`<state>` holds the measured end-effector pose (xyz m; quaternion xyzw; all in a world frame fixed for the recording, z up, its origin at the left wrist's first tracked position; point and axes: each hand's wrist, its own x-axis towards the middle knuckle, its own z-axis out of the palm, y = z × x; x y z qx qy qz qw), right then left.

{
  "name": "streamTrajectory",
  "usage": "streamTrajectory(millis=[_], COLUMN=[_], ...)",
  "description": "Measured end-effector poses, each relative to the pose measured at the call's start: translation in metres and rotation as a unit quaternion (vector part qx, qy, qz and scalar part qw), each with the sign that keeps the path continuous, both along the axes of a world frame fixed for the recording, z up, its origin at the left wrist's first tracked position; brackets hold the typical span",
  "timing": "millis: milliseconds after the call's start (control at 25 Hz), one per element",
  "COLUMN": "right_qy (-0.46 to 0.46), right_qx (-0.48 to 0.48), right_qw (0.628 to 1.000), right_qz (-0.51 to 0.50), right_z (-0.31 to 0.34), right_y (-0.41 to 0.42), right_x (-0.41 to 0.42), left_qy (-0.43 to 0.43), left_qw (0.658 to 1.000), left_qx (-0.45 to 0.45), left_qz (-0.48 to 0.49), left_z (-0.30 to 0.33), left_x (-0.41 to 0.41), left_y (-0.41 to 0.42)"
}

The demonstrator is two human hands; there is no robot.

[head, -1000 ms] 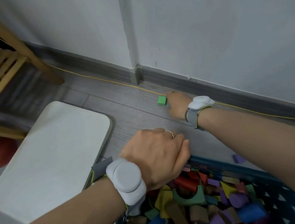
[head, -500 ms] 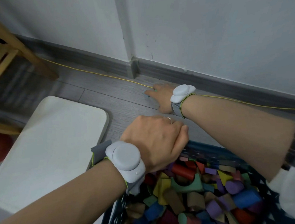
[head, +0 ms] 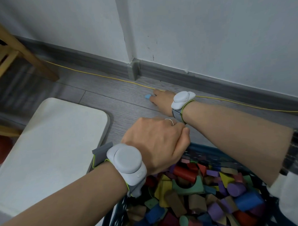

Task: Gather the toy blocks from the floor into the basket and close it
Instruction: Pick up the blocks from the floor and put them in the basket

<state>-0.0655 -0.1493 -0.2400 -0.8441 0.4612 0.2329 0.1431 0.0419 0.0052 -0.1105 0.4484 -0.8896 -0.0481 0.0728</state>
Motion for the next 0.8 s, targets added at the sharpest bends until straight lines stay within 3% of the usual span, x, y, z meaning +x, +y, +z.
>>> streamTrajectory(millis=[120, 320, 440, 560, 680, 800], right_qy=[-0.025, -0.128, -0.141, -0.094, 0.021, 0.042], right_qx=[0.013, -0.049, -0.028, 0.003, 0.062, 0.022], right_qw=[0.999, 0.98, 0.98, 0.994, 0.998, 0.997], right_qz=[-0.025, -0.146, -0.136, -0.062, 0.01, 0.054], right_z=[0.002, 0.001, 0.001, 0.008, 0.02, 0.014], right_y=[0.001, 0.003, -0.002, -0.007, -0.011, -0.005], right_x=[-0.01, -0.027, -0.024, -0.002, 0.021, 0.027], left_qy=[0.003, 0.009, 0.006, 0.009, 0.015, 0.022], left_qw=[1.0, 1.0, 1.0, 1.0, 1.0, 1.0], left_qx=[0.006, 0.009, 0.006, 0.007, 0.004, 0.004], left_qz=[0.002, 0.004, 0.0, -0.001, -0.009, -0.009], left_z=[-0.001, 0.0, -0.001, -0.002, -0.004, -0.006], left_x=[0.0, 0.0, 0.0, 0.001, 0.0, 0.002], left_y=[-0.001, 0.0, 0.0, 0.0, 0.0, -0.002])
